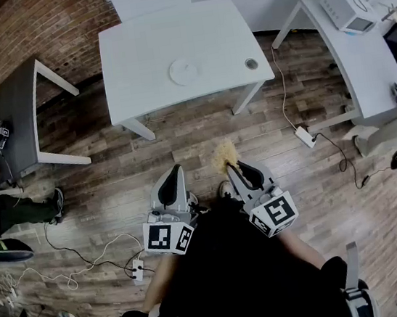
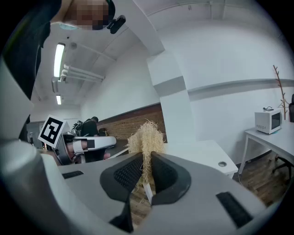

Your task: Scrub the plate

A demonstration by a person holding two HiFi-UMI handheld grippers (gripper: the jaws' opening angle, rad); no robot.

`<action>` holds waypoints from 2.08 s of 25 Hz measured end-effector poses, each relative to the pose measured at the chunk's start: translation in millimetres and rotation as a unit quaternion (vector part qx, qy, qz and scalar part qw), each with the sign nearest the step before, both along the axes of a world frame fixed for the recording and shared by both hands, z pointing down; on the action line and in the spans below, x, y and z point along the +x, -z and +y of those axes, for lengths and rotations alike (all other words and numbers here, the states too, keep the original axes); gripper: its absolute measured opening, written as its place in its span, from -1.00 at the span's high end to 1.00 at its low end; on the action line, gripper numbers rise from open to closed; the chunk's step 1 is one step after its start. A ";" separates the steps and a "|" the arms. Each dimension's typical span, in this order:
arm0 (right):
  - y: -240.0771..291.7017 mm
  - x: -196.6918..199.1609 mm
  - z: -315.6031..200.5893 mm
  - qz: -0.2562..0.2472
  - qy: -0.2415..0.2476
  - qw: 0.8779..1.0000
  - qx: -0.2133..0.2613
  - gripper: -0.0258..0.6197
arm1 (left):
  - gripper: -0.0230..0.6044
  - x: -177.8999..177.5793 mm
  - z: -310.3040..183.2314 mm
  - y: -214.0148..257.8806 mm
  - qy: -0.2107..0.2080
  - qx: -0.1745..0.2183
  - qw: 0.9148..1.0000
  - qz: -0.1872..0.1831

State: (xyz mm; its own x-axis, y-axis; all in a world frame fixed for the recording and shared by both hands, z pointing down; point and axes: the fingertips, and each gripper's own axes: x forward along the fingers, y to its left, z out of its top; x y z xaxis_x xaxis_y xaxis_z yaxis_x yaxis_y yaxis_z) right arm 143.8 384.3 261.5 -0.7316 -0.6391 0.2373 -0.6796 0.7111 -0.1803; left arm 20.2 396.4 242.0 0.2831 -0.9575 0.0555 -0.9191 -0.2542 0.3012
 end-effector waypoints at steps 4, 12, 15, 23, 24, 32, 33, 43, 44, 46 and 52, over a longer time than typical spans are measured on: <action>3.0 -1.5 -0.7 -0.001 0.004 1.000 0.011 0.78 | 0.92 1.0 1.1 0.4 0.000 0.001 1.000 0.001; 5.9 -5.4 -3.4 -0.014 -0.006 1.000 0.003 0.78 | 0.92 -5.2 1.4 -0.5 -0.004 -0.002 1.000 0.006; 6.8 -4.6 -8.6 -0.015 -0.014 1.000 0.001 0.78 | 0.92 -7.3 -0.6 -1.1 -0.007 -0.004 1.000 0.007; 0.9 -36.4 -4.3 0.002 -0.047 0.999 0.001 0.78 | 0.92 -50.8 12.9 -19.5 -0.022 -0.019 0.999 0.022; -0.6 -42.2 -3.2 0.005 -0.051 0.999 0.001 0.78 | 0.92 -57.9 14.6 -23.5 -0.024 -0.022 0.999 0.025; -10.6 -55.8 -21.2 0.015 -0.060 0.998 -0.005 0.78 | 0.92 -76.9 -1.2 -35.1 -0.031 -0.036 0.998 0.028; -13.7 -58.3 -26.6 0.014 -0.058 0.998 -0.007 0.78 | 0.92 -79.4 -6.2 -36.6 -0.030 -0.037 0.999 0.027; -33.3 -80.7 -105.3 -0.006 -0.038 0.999 -0.033 0.78 | 0.92 -89.0 -88.6 -41.8 -0.038 -0.047 0.998 0.004; -34.9 -81.6 -116.3 -0.007 -0.036 0.999 -0.034 0.78 | 0.92 -88.3 -100.4 -41.7 -0.039 -0.048 0.998 0.000; -40.3 -81.9 -138.8 -0.011 -0.033 0.999 -0.039 0.78 | 0.92 -86.9 -122.9 -43.2 -0.039 -0.050 0.998 -0.006; -51.6 -70.4 -196.5 -0.004 -0.021 0.999 -0.050 0.78 | 0.92 -78.8 -184.2 -55.1 -0.031 -0.072 0.997 -0.012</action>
